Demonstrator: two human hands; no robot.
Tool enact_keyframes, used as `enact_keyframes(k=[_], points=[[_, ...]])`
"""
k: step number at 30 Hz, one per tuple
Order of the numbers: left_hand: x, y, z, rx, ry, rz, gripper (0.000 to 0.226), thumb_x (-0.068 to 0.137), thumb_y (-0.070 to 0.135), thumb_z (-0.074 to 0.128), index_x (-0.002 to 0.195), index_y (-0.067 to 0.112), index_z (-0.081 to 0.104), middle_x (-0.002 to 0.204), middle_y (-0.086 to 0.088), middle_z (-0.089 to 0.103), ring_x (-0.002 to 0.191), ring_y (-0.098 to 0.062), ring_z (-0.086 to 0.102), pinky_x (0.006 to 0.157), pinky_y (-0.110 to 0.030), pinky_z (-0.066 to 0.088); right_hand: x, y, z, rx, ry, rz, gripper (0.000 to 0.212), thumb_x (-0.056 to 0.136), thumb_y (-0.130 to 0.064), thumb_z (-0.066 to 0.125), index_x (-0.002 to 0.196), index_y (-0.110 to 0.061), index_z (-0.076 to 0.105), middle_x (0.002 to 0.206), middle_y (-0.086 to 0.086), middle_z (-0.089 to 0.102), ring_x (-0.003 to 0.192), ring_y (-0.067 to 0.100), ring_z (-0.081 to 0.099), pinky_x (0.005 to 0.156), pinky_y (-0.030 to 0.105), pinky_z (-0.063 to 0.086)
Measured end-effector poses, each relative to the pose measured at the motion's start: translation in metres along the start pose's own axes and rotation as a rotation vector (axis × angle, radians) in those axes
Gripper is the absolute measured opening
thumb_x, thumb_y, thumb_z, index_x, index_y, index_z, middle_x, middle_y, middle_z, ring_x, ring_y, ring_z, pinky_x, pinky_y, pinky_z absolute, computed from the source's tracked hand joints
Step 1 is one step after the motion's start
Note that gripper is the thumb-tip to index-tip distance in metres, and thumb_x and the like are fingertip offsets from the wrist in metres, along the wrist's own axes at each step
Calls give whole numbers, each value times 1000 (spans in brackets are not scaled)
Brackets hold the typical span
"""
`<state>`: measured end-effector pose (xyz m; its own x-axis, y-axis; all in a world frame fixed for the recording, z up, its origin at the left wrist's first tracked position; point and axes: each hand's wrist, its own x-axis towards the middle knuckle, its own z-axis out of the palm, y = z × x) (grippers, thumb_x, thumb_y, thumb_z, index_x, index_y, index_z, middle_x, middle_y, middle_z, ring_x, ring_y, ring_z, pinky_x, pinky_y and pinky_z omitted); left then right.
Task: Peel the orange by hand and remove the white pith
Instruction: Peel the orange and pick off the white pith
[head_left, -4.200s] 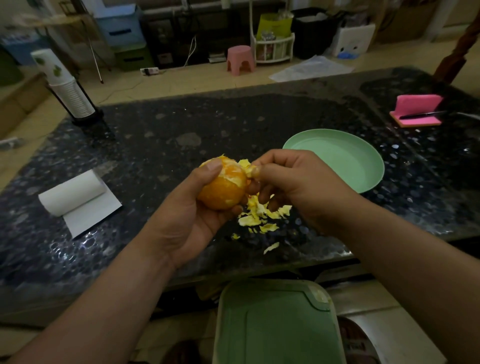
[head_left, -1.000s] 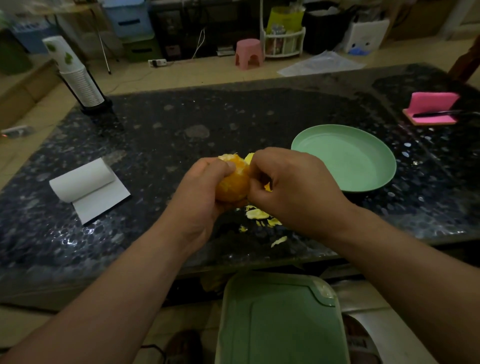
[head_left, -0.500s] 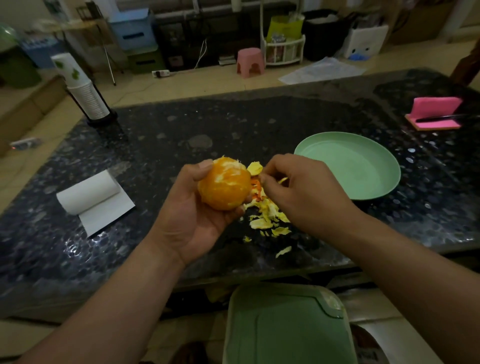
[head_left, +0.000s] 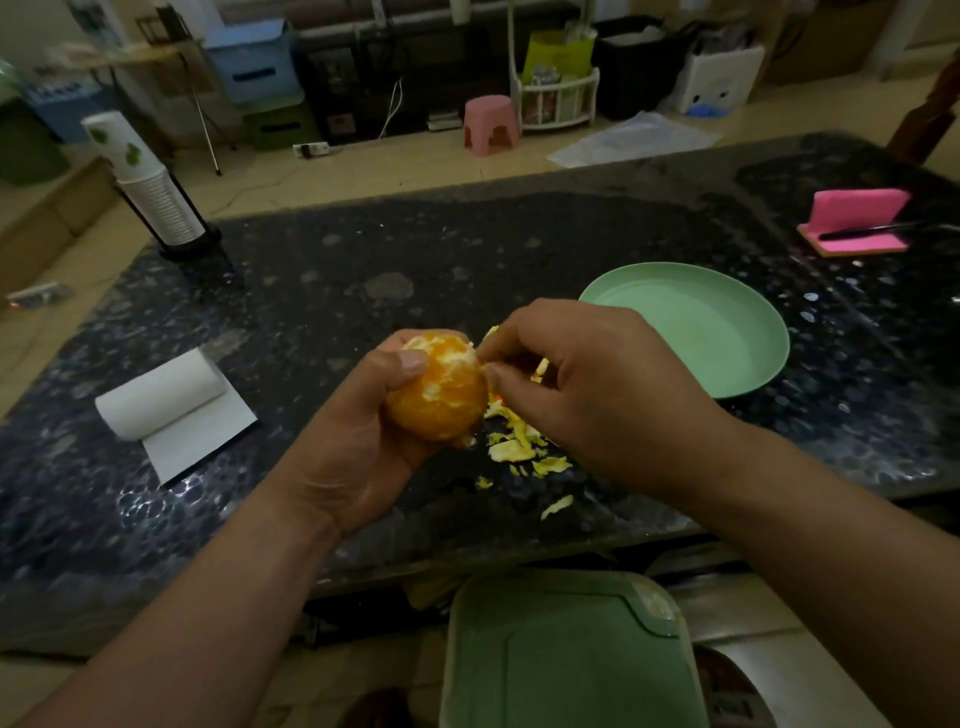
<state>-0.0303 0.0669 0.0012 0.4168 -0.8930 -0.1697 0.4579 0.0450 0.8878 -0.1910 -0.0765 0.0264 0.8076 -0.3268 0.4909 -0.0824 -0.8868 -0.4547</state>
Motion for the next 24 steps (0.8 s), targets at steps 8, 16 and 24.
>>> enact_keyframes(k=[8,16,24], points=[[1,-3,5,86,21,30,62,70,40,70,125,12,66,112,-14,72,86,-25,72,64,-36,60,4,-11,3,-255,77,-96,12,91,-26,61,82,-17,61,78,-1,59,68,21,50,53,37,41],[-5,6,1,40,-67,7,81,50,40,98,122,14,70,118,-18,72,96,-31,73,72,-41,64,0,-1,-3,233,7,310,8,97,-22,68,90,-27,70,78,-9,69,73,9,65,64,30,55],[0,9,2,157,-31,115,56,77,25,73,133,19,66,121,-8,72,104,-26,71,80,-38,62,5,0,-7,734,-183,551,18,95,-19,79,111,-18,74,101,5,77,92,23,77,76,37,66]])
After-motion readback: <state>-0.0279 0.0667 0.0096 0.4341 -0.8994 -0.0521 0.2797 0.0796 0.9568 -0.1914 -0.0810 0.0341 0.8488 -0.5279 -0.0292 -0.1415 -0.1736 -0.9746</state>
